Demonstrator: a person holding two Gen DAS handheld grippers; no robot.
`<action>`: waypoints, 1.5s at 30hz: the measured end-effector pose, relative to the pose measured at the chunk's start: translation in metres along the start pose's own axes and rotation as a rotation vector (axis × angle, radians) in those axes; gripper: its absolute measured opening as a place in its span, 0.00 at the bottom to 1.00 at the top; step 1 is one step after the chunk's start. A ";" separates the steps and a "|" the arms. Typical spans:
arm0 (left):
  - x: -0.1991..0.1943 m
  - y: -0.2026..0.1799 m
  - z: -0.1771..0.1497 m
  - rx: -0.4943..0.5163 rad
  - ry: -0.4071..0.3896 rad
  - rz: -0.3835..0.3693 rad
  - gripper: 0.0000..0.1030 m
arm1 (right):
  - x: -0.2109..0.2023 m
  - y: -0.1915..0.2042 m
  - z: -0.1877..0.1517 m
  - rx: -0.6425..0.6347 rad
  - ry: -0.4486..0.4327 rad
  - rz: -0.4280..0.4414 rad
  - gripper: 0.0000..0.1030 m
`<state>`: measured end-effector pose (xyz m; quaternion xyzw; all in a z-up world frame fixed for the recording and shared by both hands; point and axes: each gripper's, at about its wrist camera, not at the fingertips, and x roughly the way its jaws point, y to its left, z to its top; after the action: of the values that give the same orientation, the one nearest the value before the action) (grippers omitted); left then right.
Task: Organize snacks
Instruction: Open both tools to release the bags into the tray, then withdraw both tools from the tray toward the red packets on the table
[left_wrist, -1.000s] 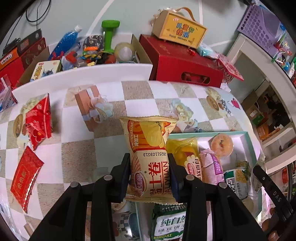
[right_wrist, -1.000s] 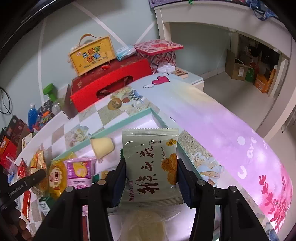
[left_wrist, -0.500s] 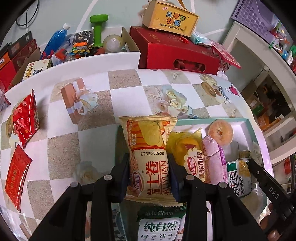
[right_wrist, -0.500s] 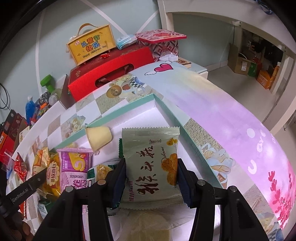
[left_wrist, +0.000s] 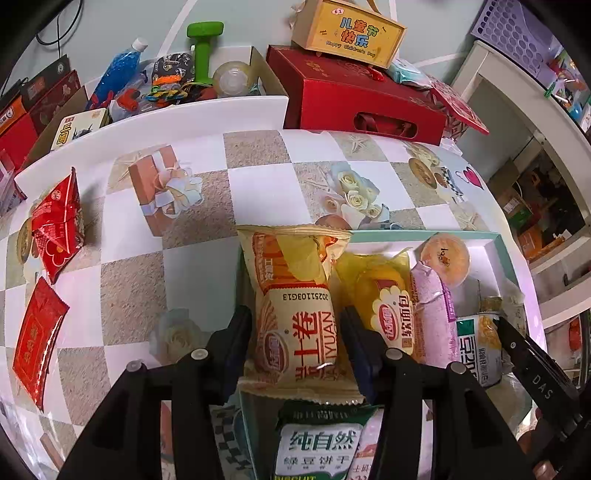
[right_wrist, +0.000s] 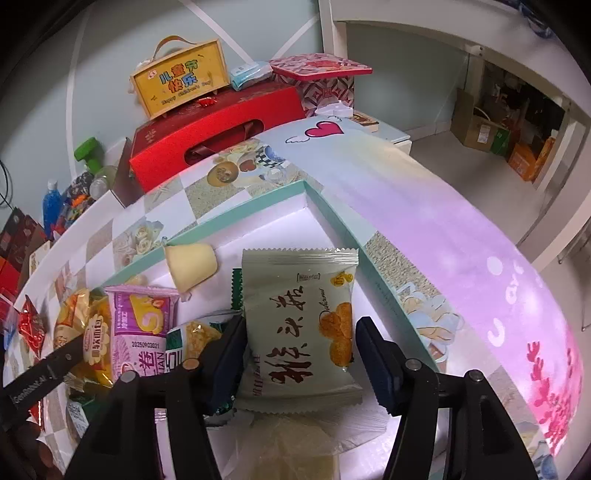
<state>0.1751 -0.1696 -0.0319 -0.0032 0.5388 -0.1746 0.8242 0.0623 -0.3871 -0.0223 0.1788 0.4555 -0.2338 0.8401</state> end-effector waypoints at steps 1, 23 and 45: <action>-0.003 -0.001 0.000 0.001 -0.001 0.003 0.50 | -0.002 0.000 0.000 0.000 -0.001 0.001 0.64; -0.052 0.019 -0.009 -0.063 -0.079 0.069 0.82 | -0.029 0.008 0.007 -0.030 -0.032 0.000 0.86; -0.041 0.037 -0.025 -0.096 -0.111 0.196 0.95 | -0.025 0.013 0.006 -0.031 -0.009 -0.014 1.00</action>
<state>0.1487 -0.1180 -0.0132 0.0003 0.4976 -0.0668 0.8648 0.0613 -0.3734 0.0034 0.1615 0.4567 -0.2336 0.8431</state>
